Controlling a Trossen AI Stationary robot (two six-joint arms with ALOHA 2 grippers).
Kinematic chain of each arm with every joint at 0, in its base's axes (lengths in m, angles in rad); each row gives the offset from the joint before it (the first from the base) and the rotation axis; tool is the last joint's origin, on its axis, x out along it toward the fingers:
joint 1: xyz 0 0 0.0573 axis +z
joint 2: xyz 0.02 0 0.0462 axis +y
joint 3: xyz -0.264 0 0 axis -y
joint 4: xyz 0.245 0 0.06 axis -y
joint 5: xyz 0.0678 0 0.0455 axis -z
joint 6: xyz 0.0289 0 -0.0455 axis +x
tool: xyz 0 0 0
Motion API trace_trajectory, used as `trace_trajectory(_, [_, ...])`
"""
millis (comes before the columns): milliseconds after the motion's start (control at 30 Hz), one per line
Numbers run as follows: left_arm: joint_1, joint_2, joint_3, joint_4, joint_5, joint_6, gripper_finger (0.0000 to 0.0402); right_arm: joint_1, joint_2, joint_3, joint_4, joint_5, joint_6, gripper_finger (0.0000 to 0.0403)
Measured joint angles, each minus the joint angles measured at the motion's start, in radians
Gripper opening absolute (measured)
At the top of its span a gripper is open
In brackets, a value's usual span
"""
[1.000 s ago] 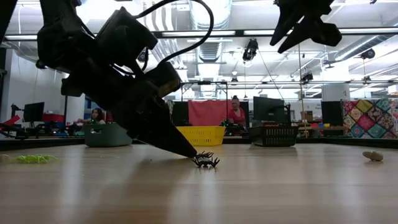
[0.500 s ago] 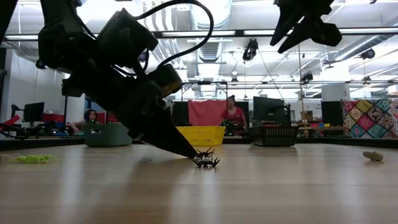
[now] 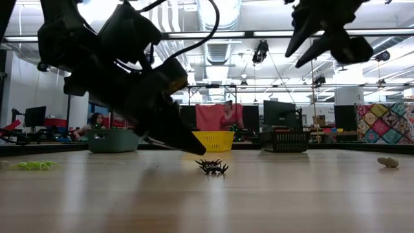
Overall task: Sort Halloween decoration
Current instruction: Put the black spider toy into the black bin
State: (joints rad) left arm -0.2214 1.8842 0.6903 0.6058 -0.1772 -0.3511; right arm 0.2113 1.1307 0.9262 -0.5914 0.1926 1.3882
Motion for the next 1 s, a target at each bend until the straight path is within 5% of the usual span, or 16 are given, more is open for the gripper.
trace_trajectory(300, [0.000, -0.037, 0.000, 0.006, 0.078, 0.014, 0.0000, 0.017, 0.203, -0.114, 0.450, -0.036, 0.059, 0.0102])
trace_trajectory(767, [-0.011, 0.026, 0.001, 0.005, 0.108, 0.019, 0.0000, 0.012, 0.541, 0.002, 0.580, -0.123, -0.070, 0.0172])
trace_trajectory(1000, [-0.011, 0.041, 0.003, 0.010, 0.106, -0.013, 0.0000, 0.000, 0.642, 0.042, 0.655, -0.123, -0.129, 0.0177])
